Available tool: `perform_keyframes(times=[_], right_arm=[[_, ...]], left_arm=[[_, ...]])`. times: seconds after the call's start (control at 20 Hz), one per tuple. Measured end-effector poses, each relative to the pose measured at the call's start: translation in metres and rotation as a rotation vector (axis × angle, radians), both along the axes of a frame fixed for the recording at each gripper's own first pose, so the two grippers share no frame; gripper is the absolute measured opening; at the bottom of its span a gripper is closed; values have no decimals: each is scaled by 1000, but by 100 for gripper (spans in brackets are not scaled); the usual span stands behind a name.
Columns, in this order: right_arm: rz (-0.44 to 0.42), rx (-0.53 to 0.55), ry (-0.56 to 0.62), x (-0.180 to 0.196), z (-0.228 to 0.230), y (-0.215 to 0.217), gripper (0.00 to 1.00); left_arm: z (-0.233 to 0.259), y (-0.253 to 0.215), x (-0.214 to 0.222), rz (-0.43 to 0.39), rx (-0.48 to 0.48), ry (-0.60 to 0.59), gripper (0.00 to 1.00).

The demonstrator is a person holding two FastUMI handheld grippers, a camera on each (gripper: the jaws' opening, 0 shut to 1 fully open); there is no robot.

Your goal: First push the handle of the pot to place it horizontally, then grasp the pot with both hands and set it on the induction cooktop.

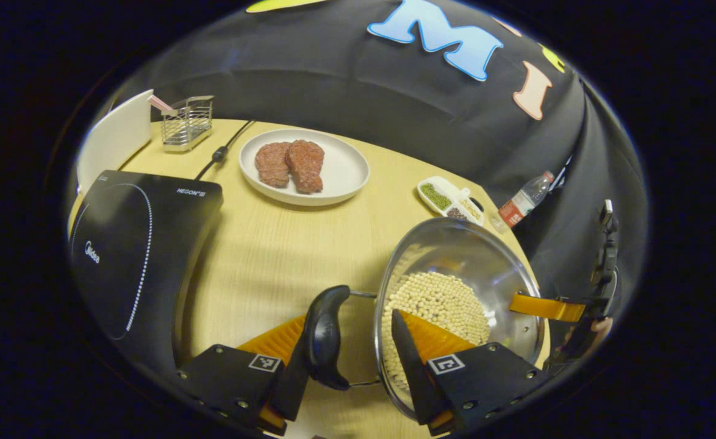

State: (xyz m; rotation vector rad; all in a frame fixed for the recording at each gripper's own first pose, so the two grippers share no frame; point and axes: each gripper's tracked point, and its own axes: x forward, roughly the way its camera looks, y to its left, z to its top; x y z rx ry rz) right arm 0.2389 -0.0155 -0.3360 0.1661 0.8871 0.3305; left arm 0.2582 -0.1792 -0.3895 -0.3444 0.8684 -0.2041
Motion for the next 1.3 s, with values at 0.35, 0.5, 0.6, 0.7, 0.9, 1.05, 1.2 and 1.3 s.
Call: perform_keyframes(times=[0.35, 0.5, 0.6, 0.7, 0.9, 1.05, 1.2, 1.3], right_arm=[[13, -43, -29, 3, -6, -8, 61], [16, -15, -12, 3, -8, -7, 61], [20, 35, 75, -5, -19, -2, 58], [4, 69, 88, -5, -18, 0, 61], [-25, 74, 76, -7, -22, 1, 53], [-17, 45, 72, -12, -20, -1, 53], [-16, 31, 60, -21, -14, -1, 51], [-13, 26, 49, -30, -5, 2, 53]], left_arm=[[-6, 0, 1, 36, -37, 20, 52], [-7, -1, 0, 46, -56, 30, 54], [-6, -1, 0, 58, -65, 41, 49], [-7, -1, 0, 63, -68, 41, 52], [-5, -1, 0, 56, -55, 35, 46], [-6, 0, -4, 54, -42, 42, 44], [-4, 3, -16, 64, -54, 53, 49], [6, 8, -24, 64, -51, 45, 48]])
